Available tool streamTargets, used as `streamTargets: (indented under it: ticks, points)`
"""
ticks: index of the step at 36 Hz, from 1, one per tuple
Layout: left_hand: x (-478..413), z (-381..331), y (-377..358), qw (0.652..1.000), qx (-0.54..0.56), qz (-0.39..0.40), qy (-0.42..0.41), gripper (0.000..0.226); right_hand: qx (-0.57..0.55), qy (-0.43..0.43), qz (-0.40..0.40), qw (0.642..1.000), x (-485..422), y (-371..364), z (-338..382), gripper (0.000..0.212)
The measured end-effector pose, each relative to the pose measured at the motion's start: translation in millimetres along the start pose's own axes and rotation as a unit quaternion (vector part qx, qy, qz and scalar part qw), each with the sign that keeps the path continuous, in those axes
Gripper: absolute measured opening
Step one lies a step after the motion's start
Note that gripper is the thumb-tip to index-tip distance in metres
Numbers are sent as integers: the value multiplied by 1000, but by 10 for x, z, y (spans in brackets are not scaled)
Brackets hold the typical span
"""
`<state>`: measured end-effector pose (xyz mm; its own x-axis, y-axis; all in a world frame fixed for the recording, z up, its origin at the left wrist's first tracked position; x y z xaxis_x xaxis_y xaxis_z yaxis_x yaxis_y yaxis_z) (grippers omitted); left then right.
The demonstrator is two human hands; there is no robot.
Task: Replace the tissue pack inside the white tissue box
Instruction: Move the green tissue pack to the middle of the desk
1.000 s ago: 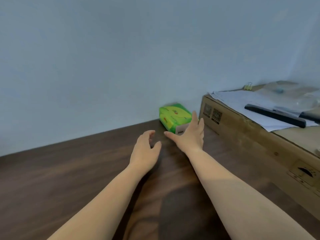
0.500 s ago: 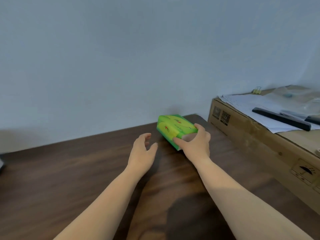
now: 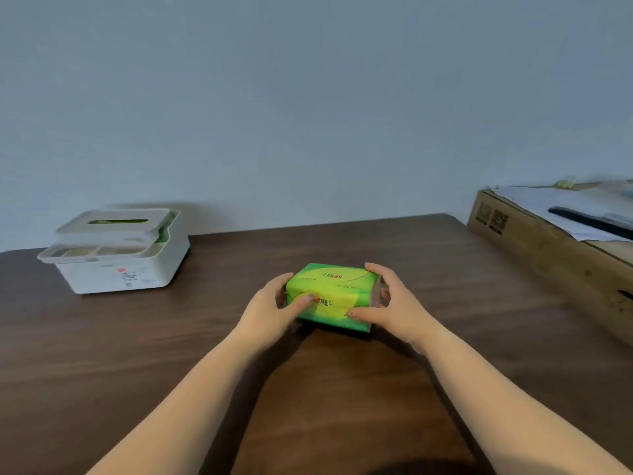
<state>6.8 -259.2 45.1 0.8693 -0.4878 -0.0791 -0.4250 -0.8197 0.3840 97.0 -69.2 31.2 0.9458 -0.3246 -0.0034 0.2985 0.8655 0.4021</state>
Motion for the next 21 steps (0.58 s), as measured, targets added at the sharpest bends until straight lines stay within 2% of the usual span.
streamTargets:
  ticks: [2,3,6,11,15,17,19,21]
  points:
    - [216,9,50,1000,11,-3,-6,42,-37,-8,25,999,117,-133,17,99]
    - [297,34,75,1000,16,-1,-9,40,-55,-12,37,998,171,-200,21,100]
    - [532,67,123,1000,-2,13,-23,45,-46,-15,47,998,333,-341,63,96]
    - [870,70,108,998,-21,46,-28,48,26,4,2,1000,542,-385,194,89]
    - [999,90,217,999,-19,41,-5,89,63,8,-1,998,702,-453,327,82]
    - [1064,37,330,999,-28,24,0,83,95,10,-22,995,744,-434,417,80]
    - [1089,17,486,1000,-25,1,-2,78,128,4,-62,990,760,-382,532,89]
    - [1120,16,674,1000,-18,-25,-5,74,141,28,-97,985,742,-372,714,86]
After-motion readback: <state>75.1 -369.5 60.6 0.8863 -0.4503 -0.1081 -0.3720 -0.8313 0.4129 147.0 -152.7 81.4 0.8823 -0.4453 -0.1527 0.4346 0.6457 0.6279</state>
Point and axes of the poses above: each hand's wrist, its own x-axis away from the middle knuckle, its own y-axis out of the back of the hand, z = x × y, the point moved 9 cm from there along -x, towards the middle knuckle, and after that the axes turned 4 degrees about x, right-handed, at the moved point
